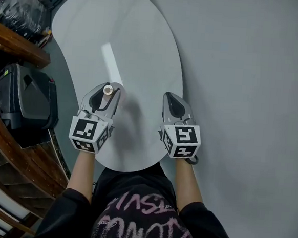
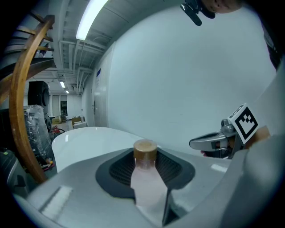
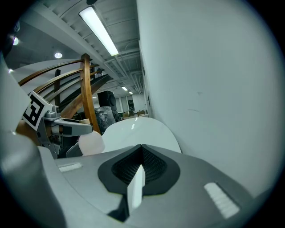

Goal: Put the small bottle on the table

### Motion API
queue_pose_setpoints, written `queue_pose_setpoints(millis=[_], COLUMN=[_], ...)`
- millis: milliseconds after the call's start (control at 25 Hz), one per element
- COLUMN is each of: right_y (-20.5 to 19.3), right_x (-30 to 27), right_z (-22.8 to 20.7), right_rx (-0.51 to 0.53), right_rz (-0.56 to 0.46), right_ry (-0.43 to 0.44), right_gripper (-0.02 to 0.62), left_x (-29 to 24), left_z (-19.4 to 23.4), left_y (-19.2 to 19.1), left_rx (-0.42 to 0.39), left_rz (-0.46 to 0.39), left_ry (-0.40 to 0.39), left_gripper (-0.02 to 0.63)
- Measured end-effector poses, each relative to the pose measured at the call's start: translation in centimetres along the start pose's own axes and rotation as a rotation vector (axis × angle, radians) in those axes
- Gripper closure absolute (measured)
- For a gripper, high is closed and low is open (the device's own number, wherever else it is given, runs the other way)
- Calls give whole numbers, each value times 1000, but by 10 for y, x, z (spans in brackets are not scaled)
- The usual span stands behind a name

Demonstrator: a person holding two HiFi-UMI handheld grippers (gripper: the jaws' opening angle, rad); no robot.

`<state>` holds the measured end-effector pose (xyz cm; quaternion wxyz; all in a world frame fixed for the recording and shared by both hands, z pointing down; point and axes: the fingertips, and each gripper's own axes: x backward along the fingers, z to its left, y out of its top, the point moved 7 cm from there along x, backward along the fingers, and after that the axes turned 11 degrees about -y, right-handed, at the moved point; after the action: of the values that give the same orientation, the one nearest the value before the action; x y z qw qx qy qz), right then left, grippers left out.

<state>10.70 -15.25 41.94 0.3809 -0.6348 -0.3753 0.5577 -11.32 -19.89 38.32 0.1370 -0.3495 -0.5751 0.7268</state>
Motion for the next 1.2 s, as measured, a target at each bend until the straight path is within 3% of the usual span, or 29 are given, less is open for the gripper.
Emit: queue_pose_setpoints(millis=[1200], right_y=[-31], right_x=[-57], right_z=[-30], right_rx=[-56], right_rz=[103], right_ry=[-25], right_gripper=[588], left_x=[-93], left_z=[16], left_y=[-39], left_rx=[18], left_rz=[75], left_ry=[-95], left_gripper=[463])
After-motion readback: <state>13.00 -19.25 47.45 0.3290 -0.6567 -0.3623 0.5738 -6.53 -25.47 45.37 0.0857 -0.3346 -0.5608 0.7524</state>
